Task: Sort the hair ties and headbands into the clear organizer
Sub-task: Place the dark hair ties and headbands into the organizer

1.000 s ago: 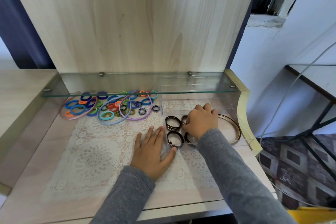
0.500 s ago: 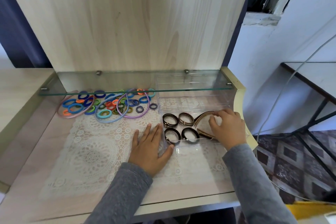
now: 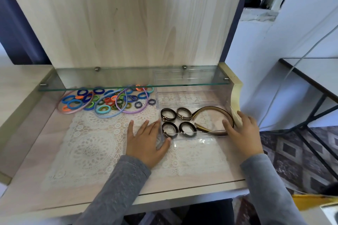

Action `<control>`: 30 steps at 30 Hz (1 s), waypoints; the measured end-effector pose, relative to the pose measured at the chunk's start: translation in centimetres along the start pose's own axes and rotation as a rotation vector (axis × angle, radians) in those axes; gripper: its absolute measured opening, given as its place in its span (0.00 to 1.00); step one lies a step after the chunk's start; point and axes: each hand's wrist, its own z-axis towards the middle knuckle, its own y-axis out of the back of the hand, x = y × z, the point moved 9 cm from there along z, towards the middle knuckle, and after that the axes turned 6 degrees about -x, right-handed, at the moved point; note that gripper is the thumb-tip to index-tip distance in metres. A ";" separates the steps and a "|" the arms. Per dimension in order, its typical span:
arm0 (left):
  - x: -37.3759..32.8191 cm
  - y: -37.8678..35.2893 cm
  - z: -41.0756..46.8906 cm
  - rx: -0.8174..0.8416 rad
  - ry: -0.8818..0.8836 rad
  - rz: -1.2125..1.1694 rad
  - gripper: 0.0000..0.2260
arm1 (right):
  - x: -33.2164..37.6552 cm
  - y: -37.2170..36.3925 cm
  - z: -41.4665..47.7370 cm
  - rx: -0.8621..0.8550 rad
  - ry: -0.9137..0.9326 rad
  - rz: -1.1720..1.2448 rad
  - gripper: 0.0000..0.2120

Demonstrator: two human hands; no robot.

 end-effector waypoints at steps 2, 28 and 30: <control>0.0 0.1 -0.1 -0.005 0.007 -0.001 0.37 | -0.2 -0.1 -0.3 0.065 -0.016 0.123 0.34; 0.7 1.8 0.4 -0.098 0.066 -0.272 0.31 | 2.1 1.0 0.4 0.103 0.121 0.277 0.45; 0.6 2.0 0.4 -0.101 0.068 -0.272 0.32 | 2.1 1.1 0.5 0.102 0.120 0.275 0.46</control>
